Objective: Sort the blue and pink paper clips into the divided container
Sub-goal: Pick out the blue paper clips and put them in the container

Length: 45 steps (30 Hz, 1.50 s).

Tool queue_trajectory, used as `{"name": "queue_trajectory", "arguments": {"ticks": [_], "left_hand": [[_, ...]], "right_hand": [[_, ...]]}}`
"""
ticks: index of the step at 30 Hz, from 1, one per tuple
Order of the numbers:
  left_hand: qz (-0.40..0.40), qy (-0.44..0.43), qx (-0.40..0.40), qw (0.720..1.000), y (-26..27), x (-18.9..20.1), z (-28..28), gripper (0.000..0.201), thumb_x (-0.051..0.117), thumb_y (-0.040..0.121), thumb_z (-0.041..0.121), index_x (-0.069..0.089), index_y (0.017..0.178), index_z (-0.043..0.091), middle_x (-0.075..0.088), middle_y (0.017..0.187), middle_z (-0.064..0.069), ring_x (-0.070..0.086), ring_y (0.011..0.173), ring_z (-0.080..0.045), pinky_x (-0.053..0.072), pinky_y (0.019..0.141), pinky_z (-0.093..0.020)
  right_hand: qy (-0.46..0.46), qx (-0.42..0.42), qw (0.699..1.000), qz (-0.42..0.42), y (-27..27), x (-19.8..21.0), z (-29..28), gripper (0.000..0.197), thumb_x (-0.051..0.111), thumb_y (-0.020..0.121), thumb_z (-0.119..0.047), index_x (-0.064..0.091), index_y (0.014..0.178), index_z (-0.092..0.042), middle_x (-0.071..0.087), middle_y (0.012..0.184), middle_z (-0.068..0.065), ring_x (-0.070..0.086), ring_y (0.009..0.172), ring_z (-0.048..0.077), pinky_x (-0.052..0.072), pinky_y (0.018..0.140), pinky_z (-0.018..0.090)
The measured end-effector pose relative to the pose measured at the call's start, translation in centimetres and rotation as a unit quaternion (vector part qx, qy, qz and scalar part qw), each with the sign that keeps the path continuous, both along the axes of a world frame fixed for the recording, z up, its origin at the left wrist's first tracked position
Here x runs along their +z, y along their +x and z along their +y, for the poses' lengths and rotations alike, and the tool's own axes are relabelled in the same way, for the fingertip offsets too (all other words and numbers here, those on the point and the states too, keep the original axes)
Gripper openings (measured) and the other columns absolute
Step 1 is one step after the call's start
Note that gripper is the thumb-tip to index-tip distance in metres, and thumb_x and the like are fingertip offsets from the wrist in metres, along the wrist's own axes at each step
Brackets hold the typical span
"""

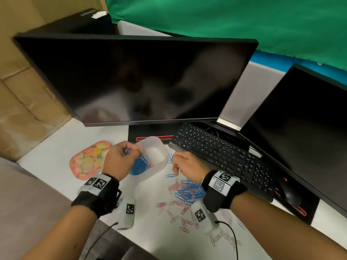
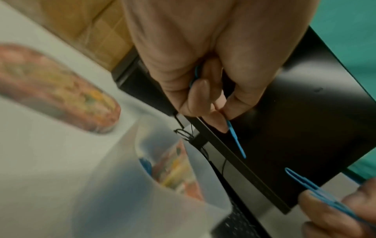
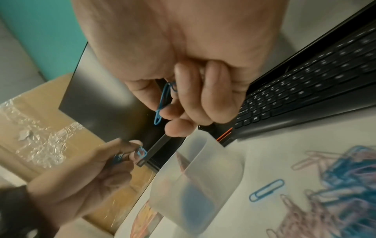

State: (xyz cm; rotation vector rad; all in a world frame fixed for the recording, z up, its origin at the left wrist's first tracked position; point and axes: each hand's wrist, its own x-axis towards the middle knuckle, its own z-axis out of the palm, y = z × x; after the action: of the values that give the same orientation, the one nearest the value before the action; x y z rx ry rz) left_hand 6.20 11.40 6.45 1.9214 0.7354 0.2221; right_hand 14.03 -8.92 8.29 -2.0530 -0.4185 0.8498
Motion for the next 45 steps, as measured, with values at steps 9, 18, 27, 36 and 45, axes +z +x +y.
{"name": "queue_trajectory", "arguments": {"ticks": [9,18,27,36,45], "left_hand": [[0.199,0.058,-0.065,0.976,1.8,-1.5,2.5,0.010,0.059,0.081,0.018,0.064,0.090,0.019,0.069,0.087,-0.007,0.066,0.077,-0.027,0.055,0.074,-0.031],[0.172,0.049,-0.045,0.983,0.7,-0.9,4.1,0.023,0.054,0.077,0.009,0.063,0.094,0.021,0.070,0.085,-0.009,0.069,0.077,-0.026,0.058,0.080,-0.039],[0.078,0.108,-0.180,0.975,1.1,-0.5,-1.5,0.022,0.049,0.084,0.006,0.061,0.079,0.024,0.070,0.072,0.007,0.059,0.060,-0.003,0.041,0.060,-0.010],[0.119,0.133,-0.349,0.920,0.8,-5.0,-8.7,0.017,0.055,0.078,0.011,0.068,0.081,0.021,0.066,0.073,0.009,0.060,0.070,-0.009,0.048,0.067,-0.021],[0.187,0.245,-0.342,0.888,2.3,-7.9,-9.0,0.034,0.055,0.086,0.014,0.058,0.119,0.021,0.055,0.119,-0.003,0.058,0.105,-0.023,0.047,0.089,-0.029]], "right_hand": [[-0.148,0.080,0.984,-0.065,0.6,-0.9,8.1,0.021,0.057,0.082,-0.026,0.065,0.072,-0.009,0.067,0.078,0.013,0.058,0.068,0.025,0.045,0.056,0.027],[-0.182,0.142,0.968,-0.096,0.9,0.2,12.7,0.030,0.056,0.089,-0.012,0.059,0.116,-0.001,0.066,0.106,0.018,0.068,0.084,0.030,0.057,0.071,0.034],[-0.105,-0.003,0.990,-0.091,2.7,0.3,2.3,0.030,0.056,0.081,-0.006,0.072,0.103,-0.018,0.066,0.088,-0.003,0.059,0.081,0.013,0.051,0.084,0.026],[-0.200,-0.071,0.974,-0.076,-2.3,-6.0,-14.3,0.016,0.054,0.083,-0.009,0.063,0.073,-0.018,0.065,0.069,-0.003,0.059,0.066,0.010,0.054,0.074,0.033],[-0.239,-0.082,0.959,-0.132,-6.1,-9.8,-19.2,0.025,0.057,0.090,-0.020,0.060,0.113,-0.026,0.055,0.109,-0.009,0.056,0.102,0.009,0.047,0.086,0.020]]}}
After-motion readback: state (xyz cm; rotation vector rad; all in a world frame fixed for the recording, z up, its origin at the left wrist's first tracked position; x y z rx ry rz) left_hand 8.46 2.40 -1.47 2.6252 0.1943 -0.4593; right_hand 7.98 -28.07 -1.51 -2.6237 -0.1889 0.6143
